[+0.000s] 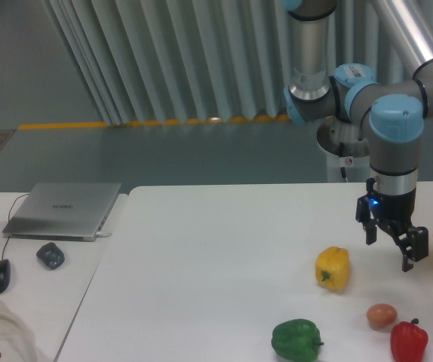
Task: Place the red peppers in a basket
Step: 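Move the open gripper from the yellow basket toward the red pepper, then lower the open gripper down over the red bell pepper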
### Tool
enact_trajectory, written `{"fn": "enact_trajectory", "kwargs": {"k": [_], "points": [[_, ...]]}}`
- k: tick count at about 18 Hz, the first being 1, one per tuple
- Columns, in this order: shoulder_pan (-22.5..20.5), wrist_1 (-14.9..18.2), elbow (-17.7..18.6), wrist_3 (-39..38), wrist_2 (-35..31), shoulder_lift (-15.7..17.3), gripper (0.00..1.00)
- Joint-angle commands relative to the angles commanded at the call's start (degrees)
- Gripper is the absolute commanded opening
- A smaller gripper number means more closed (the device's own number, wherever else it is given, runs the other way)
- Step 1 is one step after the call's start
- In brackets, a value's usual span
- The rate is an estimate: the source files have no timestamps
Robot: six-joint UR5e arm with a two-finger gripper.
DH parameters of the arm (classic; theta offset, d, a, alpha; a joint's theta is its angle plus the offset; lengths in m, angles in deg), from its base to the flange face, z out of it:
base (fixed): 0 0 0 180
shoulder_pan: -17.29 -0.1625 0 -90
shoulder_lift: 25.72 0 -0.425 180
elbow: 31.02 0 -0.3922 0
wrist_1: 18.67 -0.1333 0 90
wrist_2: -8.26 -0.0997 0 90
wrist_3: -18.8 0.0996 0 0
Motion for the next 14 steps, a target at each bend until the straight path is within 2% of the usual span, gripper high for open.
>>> {"fn": "enact_trajectory", "kwargs": {"k": [2,4,6,8,12,14], "points": [[0.2,-0.4,-1.0,-3.8,0.1,-0.3,1.0],[0.3,-2.7,-1.4,-5.5,-0.1,-1.5,1.0],[0.2,-4.5,-2.3,-10.7,-0.1,-2.4,1.0],[0.1,-4.7,-3.6,-17.0,-0.3,-3.8,1.0],[0.1,-6.2,-5.2,-20.7,-0.7,-6.2,1.0],[0.1,-9.0,-5.4,-25.2,-1.6,-7.9,1.0]]}}
